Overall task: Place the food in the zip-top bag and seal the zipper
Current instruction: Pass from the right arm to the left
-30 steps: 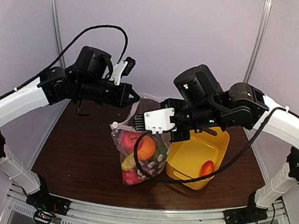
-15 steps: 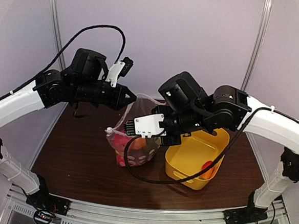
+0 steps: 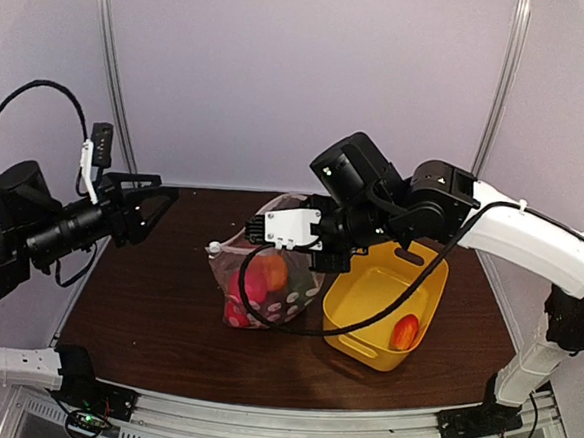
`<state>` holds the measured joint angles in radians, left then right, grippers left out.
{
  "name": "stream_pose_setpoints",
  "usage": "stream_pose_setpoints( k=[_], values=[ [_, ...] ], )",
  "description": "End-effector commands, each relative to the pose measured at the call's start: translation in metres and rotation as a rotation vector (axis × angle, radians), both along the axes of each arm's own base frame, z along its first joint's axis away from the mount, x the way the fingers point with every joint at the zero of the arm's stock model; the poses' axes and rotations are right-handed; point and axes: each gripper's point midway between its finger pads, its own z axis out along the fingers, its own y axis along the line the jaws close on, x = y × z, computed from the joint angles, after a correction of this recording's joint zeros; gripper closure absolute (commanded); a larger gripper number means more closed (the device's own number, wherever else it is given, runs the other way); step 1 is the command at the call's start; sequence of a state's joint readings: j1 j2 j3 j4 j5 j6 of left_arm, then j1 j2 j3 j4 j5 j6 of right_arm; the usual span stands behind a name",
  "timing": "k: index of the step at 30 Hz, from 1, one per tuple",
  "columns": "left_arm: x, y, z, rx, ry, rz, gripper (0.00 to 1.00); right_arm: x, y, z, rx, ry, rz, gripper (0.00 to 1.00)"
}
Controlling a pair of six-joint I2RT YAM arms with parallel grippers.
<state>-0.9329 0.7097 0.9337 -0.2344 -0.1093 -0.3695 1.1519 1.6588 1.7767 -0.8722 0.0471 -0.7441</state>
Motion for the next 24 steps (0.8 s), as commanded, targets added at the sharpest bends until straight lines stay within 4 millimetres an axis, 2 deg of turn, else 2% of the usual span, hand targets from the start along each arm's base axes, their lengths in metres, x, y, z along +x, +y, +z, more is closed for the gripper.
stream_pose_setpoints(
  k=[1, 5, 10, 18, 24],
  values=[
    [-0.018, 0.006, -0.010, -0.121, -0.053, -0.065, 0.26, 0.006, 0.003, 0.020, 0.083, 0.022, -0.027, 1.00],
    [-0.030, 0.003, -0.044, -0.078, -0.026, -0.134, 0.29, 0.008, 0.001, 0.028, 0.106, 0.029, -0.035, 1.00],
    [-0.037, -0.010, -0.070, -0.026, -0.055, -0.207, 0.29, 0.011, -0.001, 0.031, 0.118, 0.034, -0.050, 1.00],
    [-0.035, -0.027, -0.070, -0.006, -0.145, -0.249, 0.39, 0.016, -0.001, 0.031, 0.122, 0.042, -0.067, 1.00],
    [-0.021, -0.045, -0.080, 0.047, -0.108, -0.249, 0.40, 0.018, 0.001, 0.034, 0.125, 0.046, -0.074, 1.00]
  ],
)
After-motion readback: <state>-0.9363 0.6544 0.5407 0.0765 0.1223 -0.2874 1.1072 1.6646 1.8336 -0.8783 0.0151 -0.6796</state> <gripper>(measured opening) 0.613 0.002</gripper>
